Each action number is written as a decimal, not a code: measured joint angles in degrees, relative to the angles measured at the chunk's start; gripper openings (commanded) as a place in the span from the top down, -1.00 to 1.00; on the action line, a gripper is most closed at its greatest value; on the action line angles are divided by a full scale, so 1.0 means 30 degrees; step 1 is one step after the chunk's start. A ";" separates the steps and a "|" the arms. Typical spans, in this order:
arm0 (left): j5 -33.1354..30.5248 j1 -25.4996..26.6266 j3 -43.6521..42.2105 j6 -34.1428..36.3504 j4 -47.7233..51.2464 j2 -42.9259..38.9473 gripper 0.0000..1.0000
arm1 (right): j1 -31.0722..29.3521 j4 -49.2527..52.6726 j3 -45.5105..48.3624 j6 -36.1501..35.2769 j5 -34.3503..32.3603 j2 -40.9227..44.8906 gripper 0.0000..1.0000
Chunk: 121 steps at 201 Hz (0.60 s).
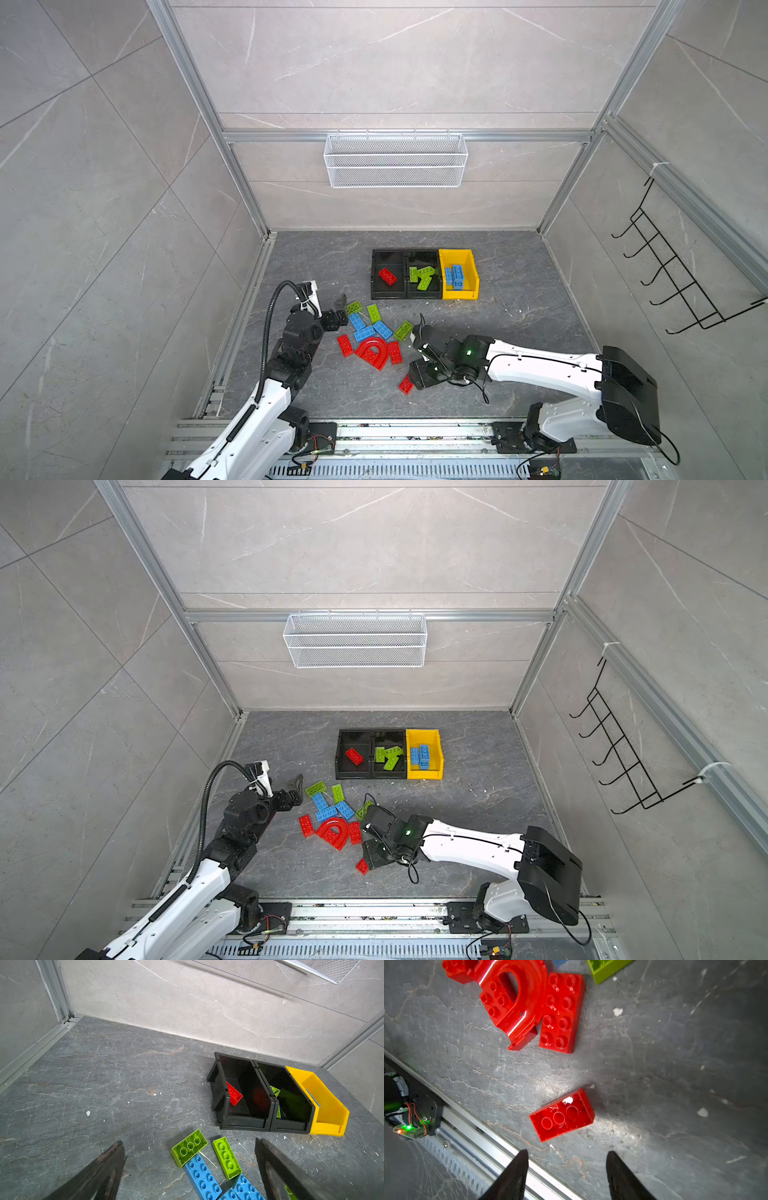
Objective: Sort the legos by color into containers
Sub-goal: 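Return the right gripper to the pile and grasp another red brick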
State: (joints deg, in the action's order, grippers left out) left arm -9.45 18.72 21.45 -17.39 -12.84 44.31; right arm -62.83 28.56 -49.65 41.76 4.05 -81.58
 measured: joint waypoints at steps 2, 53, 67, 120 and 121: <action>0.0000 0.0000 0.0000 0.0000 -0.0007 0.0015 -1.00 | -0.0036 -0.0073 0.0051 0.0073 0.0044 -0.0044 -0.26; -0.0044 0.0000 0.0000 0.0000 -0.0015 0.0474 -1.00 | -0.0495 -0.2164 0.0568 0.1042 0.0692 -0.1494 -0.28; -0.0168 0.0000 0.0000 0.0000 0.0007 0.0670 -1.00 | -0.0517 -0.2550 0.0568 0.1166 0.0758 -0.1807 -0.29; -0.0313 0.0000 0.0000 0.0000 0.0000 0.0816 -1.00 | -0.0525 -0.2703 -0.0124 0.1151 0.0882 -0.3446 -0.30; -0.0313 0.0000 0.0000 0.0000 0.0000 0.0816 -1.00 | -0.0525 -0.2696 -0.0138 0.1151 0.0882 -0.3453 -0.30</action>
State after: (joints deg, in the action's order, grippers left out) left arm -10.39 18.72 21.45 -17.39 -12.84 46.76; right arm -64.40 20.47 -50.06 45.21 6.70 -91.94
